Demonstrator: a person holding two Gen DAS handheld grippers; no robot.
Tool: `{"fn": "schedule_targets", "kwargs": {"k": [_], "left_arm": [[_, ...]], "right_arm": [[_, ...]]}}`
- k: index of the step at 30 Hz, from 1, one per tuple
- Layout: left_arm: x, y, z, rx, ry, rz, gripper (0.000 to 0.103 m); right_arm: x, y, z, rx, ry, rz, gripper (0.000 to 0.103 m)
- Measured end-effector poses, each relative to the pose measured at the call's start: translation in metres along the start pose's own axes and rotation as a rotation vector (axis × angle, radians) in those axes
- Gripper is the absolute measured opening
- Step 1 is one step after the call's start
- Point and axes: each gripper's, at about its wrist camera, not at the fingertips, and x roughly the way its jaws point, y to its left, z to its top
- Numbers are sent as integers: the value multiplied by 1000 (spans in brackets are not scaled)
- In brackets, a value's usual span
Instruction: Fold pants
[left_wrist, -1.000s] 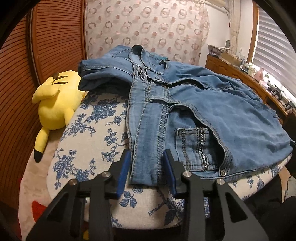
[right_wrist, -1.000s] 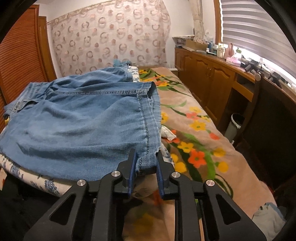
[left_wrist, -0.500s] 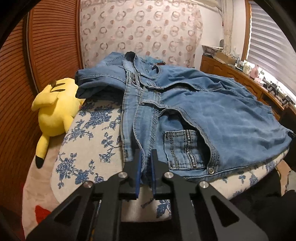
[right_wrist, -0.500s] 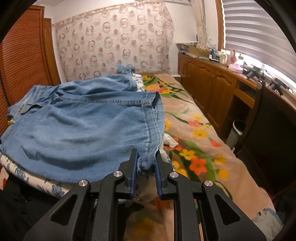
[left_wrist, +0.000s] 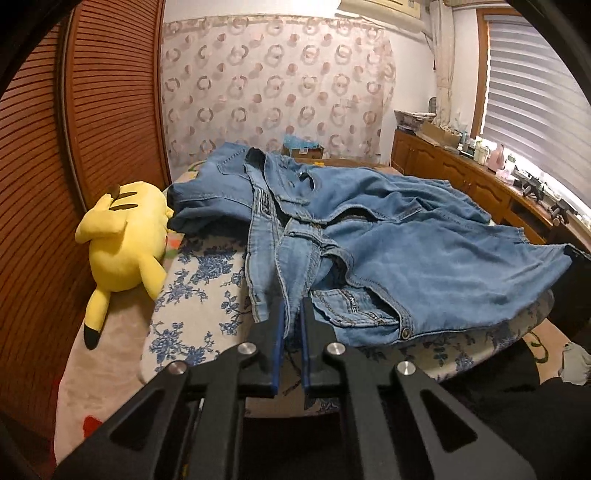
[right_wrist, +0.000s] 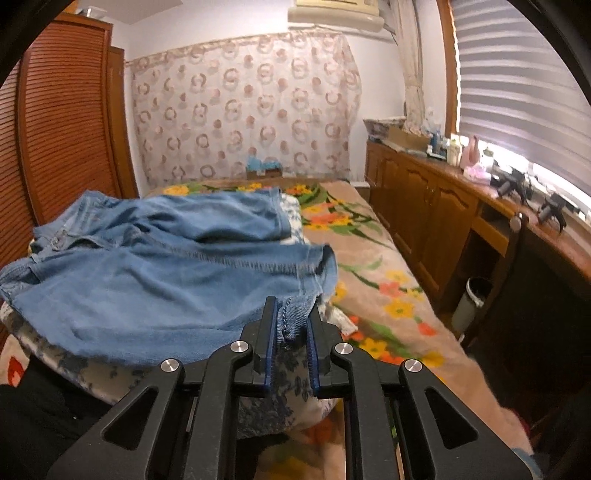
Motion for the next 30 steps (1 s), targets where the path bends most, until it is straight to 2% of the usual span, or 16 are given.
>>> {"fn": "schedule_targets", "kwargs": {"k": [6, 18, 24, 28, 30], "left_arm": [[-2, -3, 12, 6, -28, 2, 4], [25, -7, 37, 39, -38, 7, 4], [47, -3, 45, 47, -10, 9, 3], [54, 0, 40, 49, 18, 30, 3], [52, 7, 33, 22, 29, 13, 5]], "right_arm": [[-7, 5, 24, -20, -68, 12, 11], [36, 30, 46, -62, -102, 12, 10], [74, 37, 49, -80, -68, 6, 10], [93, 38, 45, -79, -35, 18, 10], [100, 40, 41, -93, -22, 17, 10]]}}
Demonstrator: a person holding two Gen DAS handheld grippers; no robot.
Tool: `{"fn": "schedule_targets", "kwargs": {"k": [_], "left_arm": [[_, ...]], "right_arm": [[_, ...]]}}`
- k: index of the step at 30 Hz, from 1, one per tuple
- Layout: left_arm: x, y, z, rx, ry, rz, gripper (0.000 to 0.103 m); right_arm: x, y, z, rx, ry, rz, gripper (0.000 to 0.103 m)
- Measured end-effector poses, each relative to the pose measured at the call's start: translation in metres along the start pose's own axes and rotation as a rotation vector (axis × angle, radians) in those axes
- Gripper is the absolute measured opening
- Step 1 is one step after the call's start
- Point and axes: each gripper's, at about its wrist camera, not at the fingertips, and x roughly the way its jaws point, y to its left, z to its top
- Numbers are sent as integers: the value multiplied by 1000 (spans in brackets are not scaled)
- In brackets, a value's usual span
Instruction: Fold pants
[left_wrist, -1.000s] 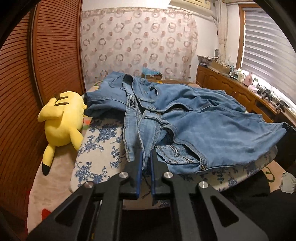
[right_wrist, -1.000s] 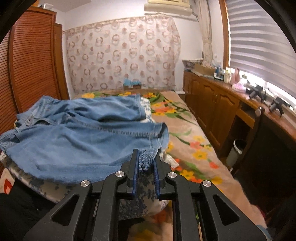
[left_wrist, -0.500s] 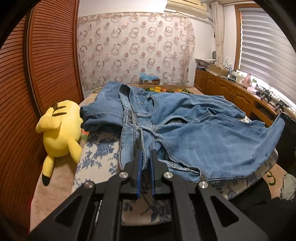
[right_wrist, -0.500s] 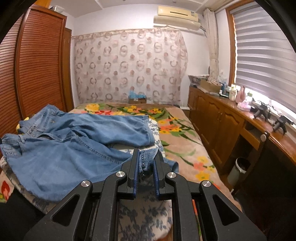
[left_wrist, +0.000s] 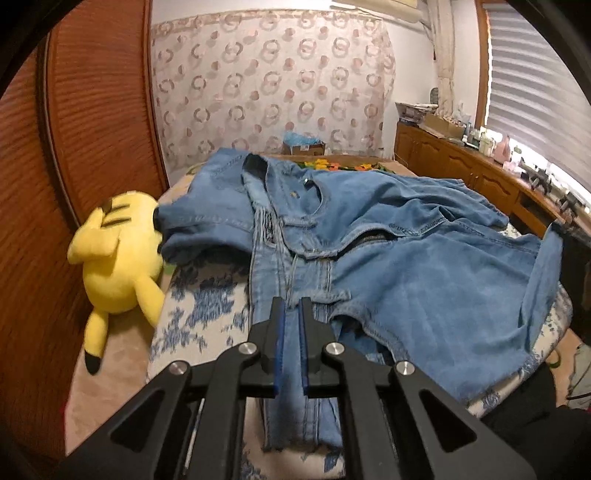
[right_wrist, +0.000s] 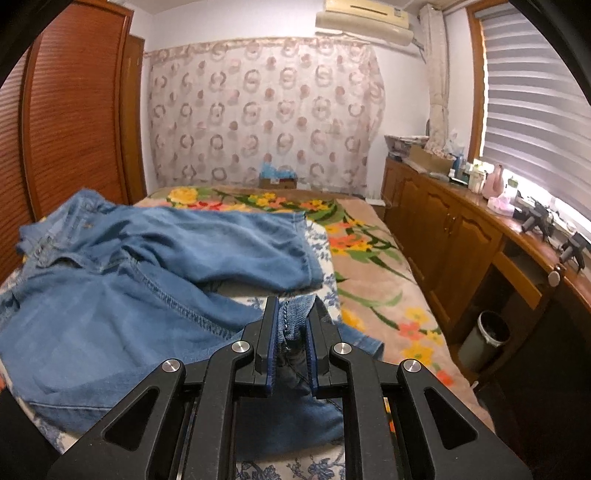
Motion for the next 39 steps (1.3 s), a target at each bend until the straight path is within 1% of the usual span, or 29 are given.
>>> {"fn": "schedule_targets", "kwargs": {"k": [2, 4, 7, 9, 13, 18, 20, 21, 22, 23, 24, 25, 26, 28, 32, 39], "left_arm": [[-2, 6, -7, -17, 16, -1, 11], [-1, 7, -13, -16, 33, 4, 25], [-2, 7, -26, -13, 62, -4, 34], [0, 9, -35, -18, 89, -21, 37], [8, 12, -51, -50, 134, -51, 37], [17, 13, -59, -89, 149, -66, 37], [18, 14, -60, -94, 142, -71, 37], [17, 13, -60, -90, 137, -72, 33], [17, 12, -59, -90, 136, -94, 17], [16, 12, -59, -93, 136, -109, 12], [13, 8, -58, -86, 120, -101, 8], [12, 6, -57, -72, 117, -88, 7], [11, 4, -54, -60, 110, -77, 6], [5, 3, -46, -68, 81, -79, 6], [-9, 6, -16, -62, 11, -79, 5], [-6, 6, 32, -26, -55, -74, 5]], "right_arm": [[5, 1, -3, 3, 14, 3, 10], [7, 3, -8, 13, 26, 9, 10], [2, 6, -12, 9, 25, 9, 10], [0, 7, -13, 3, 22, 2, 10], [-1, 5, -16, 5, 23, -4, 10], [1, 0, -22, 21, 37, -9, 10], [1, -1, -25, 24, 42, -9, 10], [1, -1, -26, 24, 44, -8, 10], [1, -2, -27, 23, 45, -8, 10], [1, -2, -28, 21, 44, -8, 10], [1, -2, -27, 24, 42, -8, 10], [1, -2, -27, 25, 41, -8, 10], [0, -3, -27, 32, 36, -7, 10], [-2, -8, -25, 47, 19, -7, 10], [-8, -19, -11, 47, -26, -33, 10], [-6, -38, 21, 60, -74, -40, 10]]}}
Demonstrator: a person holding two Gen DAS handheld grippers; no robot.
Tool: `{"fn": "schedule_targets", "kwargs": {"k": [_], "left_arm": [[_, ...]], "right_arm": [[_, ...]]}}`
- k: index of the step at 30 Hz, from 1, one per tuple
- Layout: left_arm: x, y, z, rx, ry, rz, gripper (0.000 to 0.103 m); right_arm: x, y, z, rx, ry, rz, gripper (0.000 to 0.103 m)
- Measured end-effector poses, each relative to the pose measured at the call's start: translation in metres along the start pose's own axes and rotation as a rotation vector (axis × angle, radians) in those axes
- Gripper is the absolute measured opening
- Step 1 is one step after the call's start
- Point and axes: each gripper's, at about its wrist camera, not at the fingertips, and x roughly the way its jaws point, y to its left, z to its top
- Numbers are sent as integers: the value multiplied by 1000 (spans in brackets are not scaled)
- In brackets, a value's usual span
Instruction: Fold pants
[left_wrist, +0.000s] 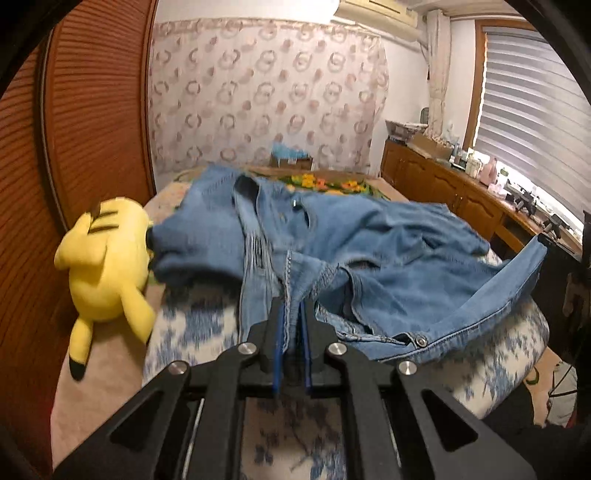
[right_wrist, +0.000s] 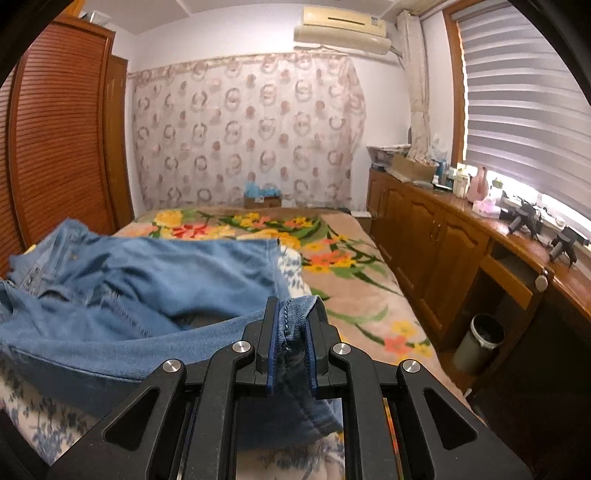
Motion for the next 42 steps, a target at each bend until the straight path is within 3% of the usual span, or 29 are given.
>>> {"fn": "schedule_targets", "kwargs": {"k": [12, 19, 24, 31, 38, 42], "left_arm": [[40, 2, 60, 32, -36, 22, 5], [73, 9, 82, 33, -28, 48, 0], [95, 8, 101, 54, -23, 40, 0], [115, 7, 111, 74, -3, 50, 0], [108, 13, 147, 85, -82, 86, 0], [115, 23, 165, 89, -98, 81, 0]], "right_arm": [[35, -2, 46, -43, -40, -21, 10], [70, 1, 60, -65, -26, -27, 9], [87, 1, 80, -67, -46, -23, 9], [125, 15, 88, -134, -7, -42, 9], [129, 18, 128, -153, -76, -55, 9], [143, 14, 141, -156, -72, -69, 9]]}}
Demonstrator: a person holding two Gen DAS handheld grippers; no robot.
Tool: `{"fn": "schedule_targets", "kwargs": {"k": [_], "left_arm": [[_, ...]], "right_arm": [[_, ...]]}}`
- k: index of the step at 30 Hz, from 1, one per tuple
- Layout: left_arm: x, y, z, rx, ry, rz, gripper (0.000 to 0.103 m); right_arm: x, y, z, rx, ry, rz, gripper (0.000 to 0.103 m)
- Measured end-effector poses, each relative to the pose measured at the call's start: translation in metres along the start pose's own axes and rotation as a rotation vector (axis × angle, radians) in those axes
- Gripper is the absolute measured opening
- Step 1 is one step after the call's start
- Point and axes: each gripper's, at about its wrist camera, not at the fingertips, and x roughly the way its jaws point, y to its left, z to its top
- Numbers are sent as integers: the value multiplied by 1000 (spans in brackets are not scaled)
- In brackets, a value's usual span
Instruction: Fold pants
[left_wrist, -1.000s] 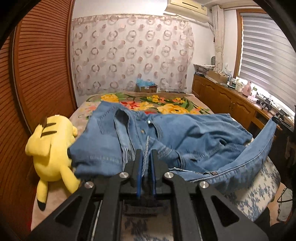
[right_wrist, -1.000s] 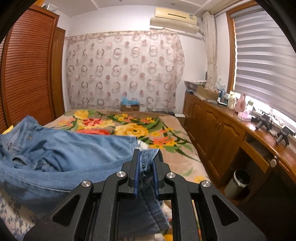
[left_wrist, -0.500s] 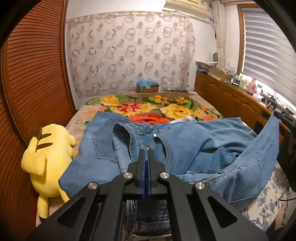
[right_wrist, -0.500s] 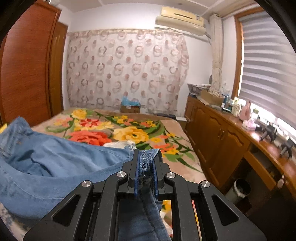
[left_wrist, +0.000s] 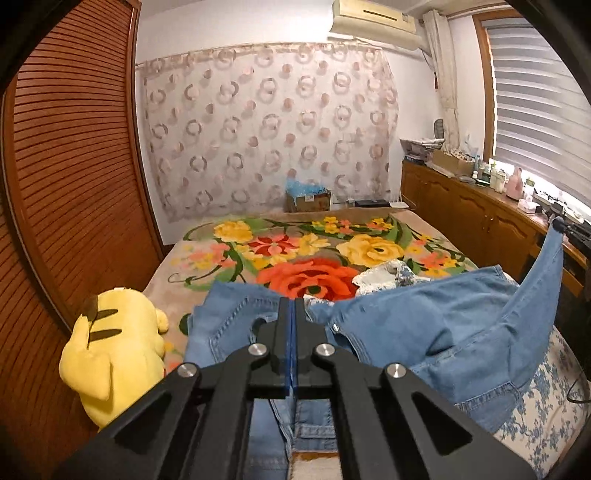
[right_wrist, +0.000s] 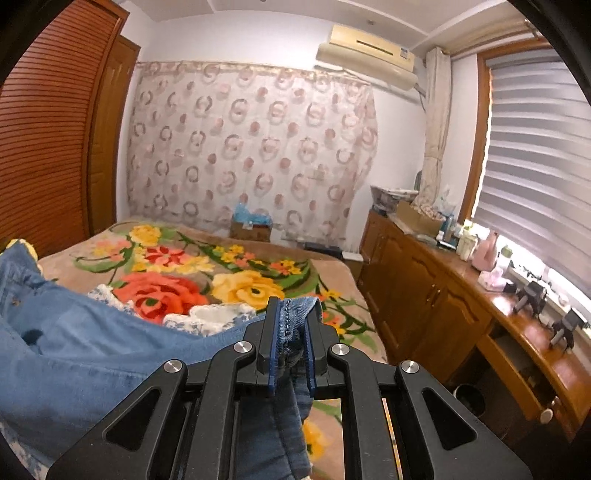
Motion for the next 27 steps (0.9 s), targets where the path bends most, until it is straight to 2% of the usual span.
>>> {"fn": "schedule_targets", "kwargs": {"k": [2, 5, 10, 14, 21, 27], "left_arm": [[11, 5, -1, -22, 37, -38, 0], [25, 5, -13, -21, 89, -26, 2], [44, -6, -40, -6, 199, -73, 22], [56, -13, -60, -21, 267, -113, 33], [74, -17, -73, -35, 316, -109, 35], [83, -11, -75, -77, 319, -146, 35]], "right_arm": [[13, 2, -3, -8, 32, 3, 9], [32, 9, -17, -23, 89, 2, 9], [46, 15, -42, -10, 156, 17, 9], [49, 18, -55, -19, 181, 17, 9], [49, 19, -63, -21, 188, 14, 9], [49, 19, -62, -26, 188, 14, 9]]}}
